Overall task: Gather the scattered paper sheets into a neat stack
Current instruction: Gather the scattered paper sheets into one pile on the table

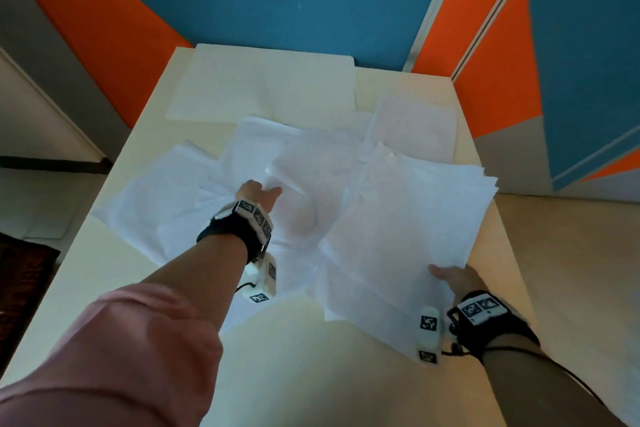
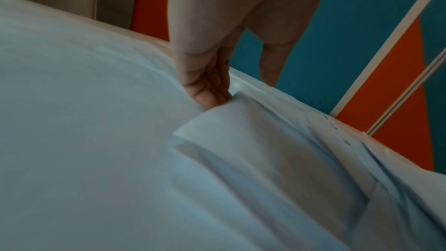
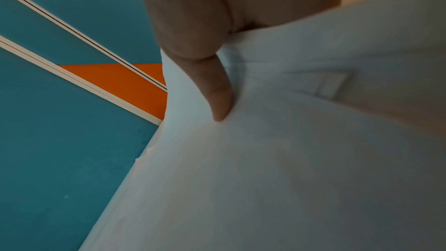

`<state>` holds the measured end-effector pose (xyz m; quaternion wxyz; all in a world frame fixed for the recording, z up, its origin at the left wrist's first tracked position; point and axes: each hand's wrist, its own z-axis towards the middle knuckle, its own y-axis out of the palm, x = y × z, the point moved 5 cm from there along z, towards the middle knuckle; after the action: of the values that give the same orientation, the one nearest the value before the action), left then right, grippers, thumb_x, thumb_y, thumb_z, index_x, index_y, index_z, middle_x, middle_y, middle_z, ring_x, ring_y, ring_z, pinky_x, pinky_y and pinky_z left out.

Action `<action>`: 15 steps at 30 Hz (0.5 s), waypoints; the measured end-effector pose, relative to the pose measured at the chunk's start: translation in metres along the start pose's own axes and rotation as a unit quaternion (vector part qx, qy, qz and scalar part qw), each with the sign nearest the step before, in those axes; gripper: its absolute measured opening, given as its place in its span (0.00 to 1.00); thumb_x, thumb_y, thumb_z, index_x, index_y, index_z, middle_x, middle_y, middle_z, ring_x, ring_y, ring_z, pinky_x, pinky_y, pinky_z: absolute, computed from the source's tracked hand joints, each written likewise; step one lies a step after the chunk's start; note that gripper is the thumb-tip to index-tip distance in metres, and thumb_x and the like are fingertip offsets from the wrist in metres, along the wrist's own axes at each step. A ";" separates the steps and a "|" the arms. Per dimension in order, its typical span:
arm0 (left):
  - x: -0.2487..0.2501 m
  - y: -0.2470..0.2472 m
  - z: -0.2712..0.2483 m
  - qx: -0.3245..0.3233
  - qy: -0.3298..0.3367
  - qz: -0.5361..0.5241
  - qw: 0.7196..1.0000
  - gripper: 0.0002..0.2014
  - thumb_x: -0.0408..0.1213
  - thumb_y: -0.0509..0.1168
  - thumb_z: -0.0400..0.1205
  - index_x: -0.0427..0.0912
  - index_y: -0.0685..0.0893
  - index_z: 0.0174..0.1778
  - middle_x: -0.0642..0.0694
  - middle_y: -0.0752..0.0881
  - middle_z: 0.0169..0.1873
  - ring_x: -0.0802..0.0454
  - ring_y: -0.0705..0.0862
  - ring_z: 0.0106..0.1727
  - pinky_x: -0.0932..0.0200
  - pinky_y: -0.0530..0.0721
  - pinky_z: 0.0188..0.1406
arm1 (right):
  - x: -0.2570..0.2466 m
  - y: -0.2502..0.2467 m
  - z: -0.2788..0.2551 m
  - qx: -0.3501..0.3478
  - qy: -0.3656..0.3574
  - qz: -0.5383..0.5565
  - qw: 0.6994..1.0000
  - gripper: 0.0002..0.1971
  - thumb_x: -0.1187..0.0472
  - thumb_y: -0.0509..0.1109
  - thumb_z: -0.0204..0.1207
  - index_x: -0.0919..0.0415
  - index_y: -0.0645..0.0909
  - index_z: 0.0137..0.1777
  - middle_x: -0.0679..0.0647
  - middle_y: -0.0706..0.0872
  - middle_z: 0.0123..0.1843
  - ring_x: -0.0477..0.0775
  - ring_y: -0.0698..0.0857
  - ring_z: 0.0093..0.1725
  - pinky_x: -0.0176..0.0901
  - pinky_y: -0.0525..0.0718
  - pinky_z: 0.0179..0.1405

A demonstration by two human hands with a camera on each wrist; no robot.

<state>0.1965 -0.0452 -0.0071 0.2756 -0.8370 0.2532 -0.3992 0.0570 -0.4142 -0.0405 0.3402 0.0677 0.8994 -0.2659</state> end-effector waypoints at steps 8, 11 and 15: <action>0.028 0.017 0.024 -0.024 -0.031 -0.039 0.998 0.31 0.50 0.65 0.80 0.35 0.71 0.75 0.36 0.77 0.73 0.40 0.75 0.74 0.54 0.71 0.71 | 0.000 0.003 0.001 -0.036 0.007 0.007 0.999 0.25 0.68 0.75 0.70 0.72 0.77 0.68 0.69 0.81 0.67 0.72 0.80 0.64 0.67 0.76 0.67; 0.032 0.020 0.023 -0.014 0.009 0.013 1.000 0.26 0.38 0.63 0.83 0.36 0.69 0.77 0.37 0.73 0.75 0.41 0.73 0.75 0.54 0.72 0.71 | -0.002 0.002 0.002 -0.048 0.012 0.000 0.999 0.24 0.70 0.74 0.72 0.73 0.76 0.68 0.70 0.81 0.67 0.73 0.80 0.65 0.63 0.76 0.65; 0.015 -0.004 0.030 -0.004 0.014 0.103 0.995 0.19 0.38 0.53 0.86 0.39 0.74 0.73 0.40 0.76 0.73 0.44 0.74 0.75 0.55 0.72 0.71 | -0.007 -0.002 0.006 -0.050 0.015 -0.028 0.998 0.25 0.70 0.75 0.70 0.75 0.75 0.68 0.71 0.81 0.68 0.71 0.80 0.64 0.66 0.75 0.68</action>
<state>0.2301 -0.0438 -0.0124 0.3080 -0.8018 0.3440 -0.3794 0.0654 -0.4185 -0.0387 0.3224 0.0291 0.9180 -0.2289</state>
